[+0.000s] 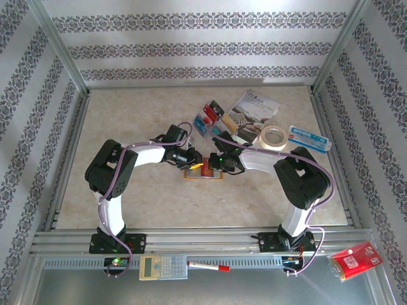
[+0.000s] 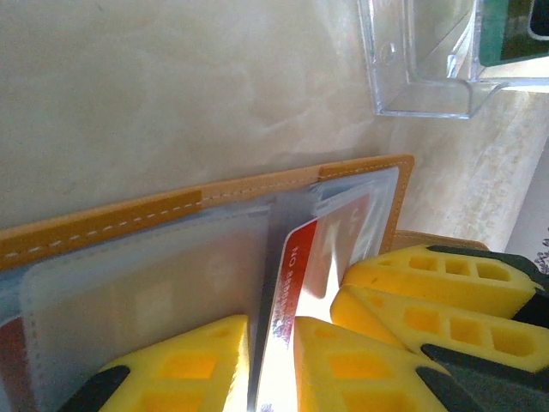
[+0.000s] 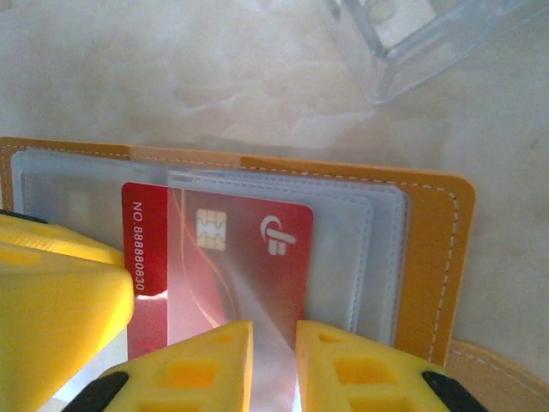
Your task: Take the credit cards out of the card holder
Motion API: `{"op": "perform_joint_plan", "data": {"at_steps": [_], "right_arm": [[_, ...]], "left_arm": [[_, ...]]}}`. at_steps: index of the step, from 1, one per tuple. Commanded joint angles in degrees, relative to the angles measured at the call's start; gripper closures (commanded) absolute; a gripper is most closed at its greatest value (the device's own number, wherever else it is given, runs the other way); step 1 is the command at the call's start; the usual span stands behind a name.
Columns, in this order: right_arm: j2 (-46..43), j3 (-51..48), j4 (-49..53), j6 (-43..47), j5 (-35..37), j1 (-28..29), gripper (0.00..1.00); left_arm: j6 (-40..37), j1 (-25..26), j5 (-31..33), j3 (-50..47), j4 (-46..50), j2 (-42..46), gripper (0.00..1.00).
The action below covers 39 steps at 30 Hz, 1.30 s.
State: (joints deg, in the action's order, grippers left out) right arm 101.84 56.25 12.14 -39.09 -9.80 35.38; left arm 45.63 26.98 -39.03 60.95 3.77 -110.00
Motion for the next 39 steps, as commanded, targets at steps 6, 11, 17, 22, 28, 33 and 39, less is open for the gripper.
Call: {"op": "perform_joint_plan", "data": {"at_steps": [6,11,17,22,28,33,39], "right_arm": [[1.73,0.35,0.66,-0.07,-1.43,-0.22,0.77],[1.96,0.44,0.7,-0.02,-1.37,-0.38,0.77],[1.79,0.09,0.79,-0.1,-0.8,-0.42,0.77],[0.79,-0.86,0.91,-1.04,0.91,-0.66,0.77],[-0.93,-2.44,-1.55,-1.67,1.89,-1.48,0.77],[-3.24,-3.84,-6.1,0.4,0.88,-1.68,0.77],[-9.88,-4.63,-11.9,2.1,-1.64,-2.59,0.66]], "left_arm": [[-0.58,0.35,-2.02,-1.47,-2.11,-1.18,0.81],[-1.06,0.39,-2.29,-1.09,-1.76,-1.06,0.82],[-1.75,0.34,-2.3,-0.92,-1.4,-0.59,0.86],[-3.13,-0.64,-1.19,-0.96,0.63,1.3,0.95],[-7.02,-2.06,2.6,-2.1,6.69,6.36,1.0],[-10.18,-3.03,5.52,-3.38,10.41,10.65,1.0],[-12.09,-3.38,12.88,-6.27,9.8,19.66,1.0]]}}
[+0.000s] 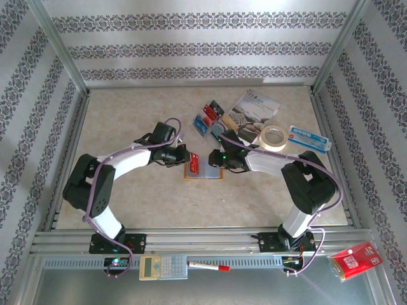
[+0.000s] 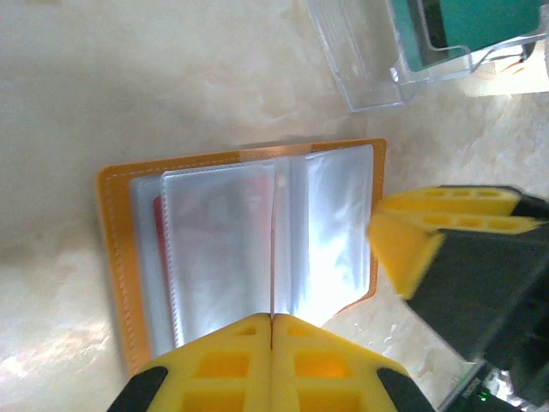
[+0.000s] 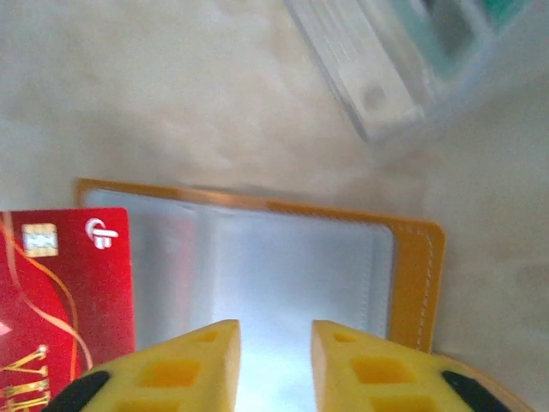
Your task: Take the credit cards out of the card holder
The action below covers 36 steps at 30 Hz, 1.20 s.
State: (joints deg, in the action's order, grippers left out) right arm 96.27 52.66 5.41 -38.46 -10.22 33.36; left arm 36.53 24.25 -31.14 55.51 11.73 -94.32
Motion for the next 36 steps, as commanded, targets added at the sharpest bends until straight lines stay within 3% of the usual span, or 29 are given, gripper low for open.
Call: {"op": "perform_joint_plan", "data": {"at_steps": [1,7,11,16,21,28,36], "right_arm": [[-5.73,-1.69,-6.84,1.9,-1.51,-0.67,0.63],[-13.55,-3.55,-13.3,1.8,-3.3,-3.02,0.49],[-16.28,-6.06,-22.75,-1.72,-11.57,-6.02,0.42],[-14.42,-5.19,-30.96,-10.34,-20.42,-7.35,0.37],[-10.83,-3.64,-37.79,-18.21,-22.81,-7.3,0.33],[-3.65,1.84,-45.8,-26.66,-27.6,-6.33,0.38],[-1.21,3.95,-48.51,-27.92,-28.45,-5.77,0.57]], "left_arm": [[-2.88,-0.65,6.01,-1.0,1.46,5.5,1.0],[0.02,-0.76,6.21,-2.33,-8.35,12.16,1.0],[5.17,-0.98,6.27,-5.11,-21.9,15.12,1.0],[14.2,-3.87,1.57,-9.53,-38.48,16.17,1.0],[24.6,-6.84,-3.99,-13.14,-52.75,15.85,1.0],[31.5,-7.96,-7.58,-13.63,-58.78,14.48,1.0],[30.85,-8.16,-7.8,-12.53,-56.98,13.45,1.0]]}}
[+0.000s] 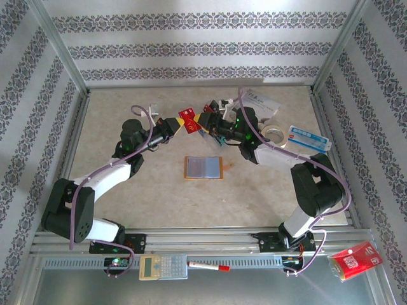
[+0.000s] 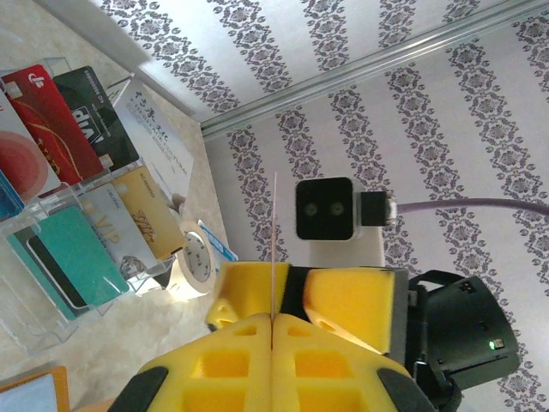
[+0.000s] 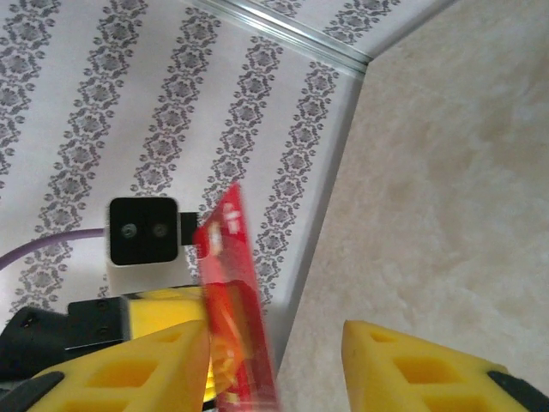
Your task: Take the credit cards out of the card holder
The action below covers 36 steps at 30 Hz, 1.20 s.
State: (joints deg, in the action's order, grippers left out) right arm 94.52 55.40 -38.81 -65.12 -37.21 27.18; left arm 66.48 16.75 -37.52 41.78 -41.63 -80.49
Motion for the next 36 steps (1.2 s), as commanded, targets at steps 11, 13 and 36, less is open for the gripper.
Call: {"op": "perform_joint_plan", "data": {"at_steps": [11,13,36], "right_arm": [[0.71,-1.45,-5.19,0.3,-1.81,0.41,0.67],[1.1,-2.0,-5.16,0.33,-1.74,0.5,0.67],[1.15,-4.1,6.1,15.71,3.88,-2.69,1.0]], "left_arm": [[1.09,-0.96,-1.15,0.93,-3.72,-1.16,1.0],[1.27,-0.94,-1.15,0.86,-4.15,-1.39,1.0],[-1.93,-5.74,1.83,-3.6,0.79,-11.12,0.5]]}}
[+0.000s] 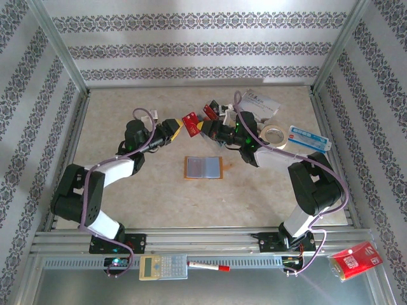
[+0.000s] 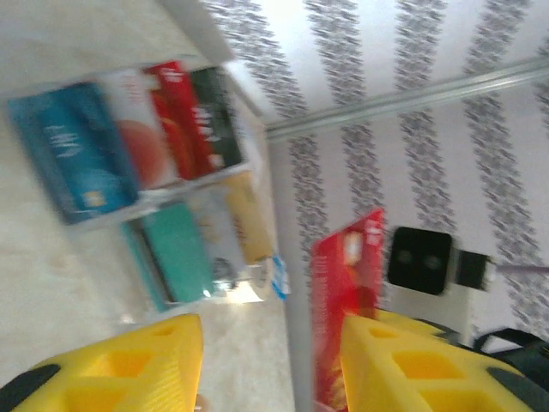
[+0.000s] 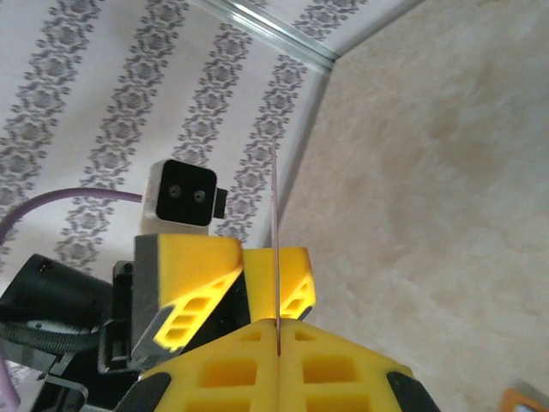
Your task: Take the credit cards out of the card holder
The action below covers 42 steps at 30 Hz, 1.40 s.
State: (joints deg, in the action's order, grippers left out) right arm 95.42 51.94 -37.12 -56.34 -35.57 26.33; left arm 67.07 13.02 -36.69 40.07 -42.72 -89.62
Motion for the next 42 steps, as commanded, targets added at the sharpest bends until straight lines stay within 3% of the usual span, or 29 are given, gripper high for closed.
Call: {"op": "perform_joint_plan", "data": {"at_steps": [1,5,12,18,22,27,42], "right_arm": [[-0.08,-0.36,6.12,8.55,2.51,-2.67,1.0],[-1.44,3.31,16.85,17.22,6.13,-5.5,1.0],[0.87,17.0,39.09,37.82,16.29,-6.56,1.0],[5.72,27.73,48.16,47.96,19.68,-6.29,1.0],[9.28,34.13,52.88,52.17,22.55,-5.61,1.0],[13.51,39.6,55.91,54.36,25.3,-4.88,1.0],[23.44,49.9,58.92,57.29,28.1,-3.5,1.0]], "left_arm": [[-3.45,-2.8,1.38,-2.17,3.68,-2.66,0.48],[-6.96,-5.59,1.67,-2.22,10.31,-5.26,0.45],[-8.63,-9.26,-0.44,-2.37,13.0,-6.23,0.37],[-15.71,-10.03,0.64,0.86,25.31,-3.93,0.21],[-20.86,-10.03,1.33,3.57,32.79,-2.38,0.0],[-23.05,-10.03,2.34,5.27,36.47,-1.17,0.0],[-18.36,-10.03,0.57,5.07,32.13,-1.69,0.0]]}}
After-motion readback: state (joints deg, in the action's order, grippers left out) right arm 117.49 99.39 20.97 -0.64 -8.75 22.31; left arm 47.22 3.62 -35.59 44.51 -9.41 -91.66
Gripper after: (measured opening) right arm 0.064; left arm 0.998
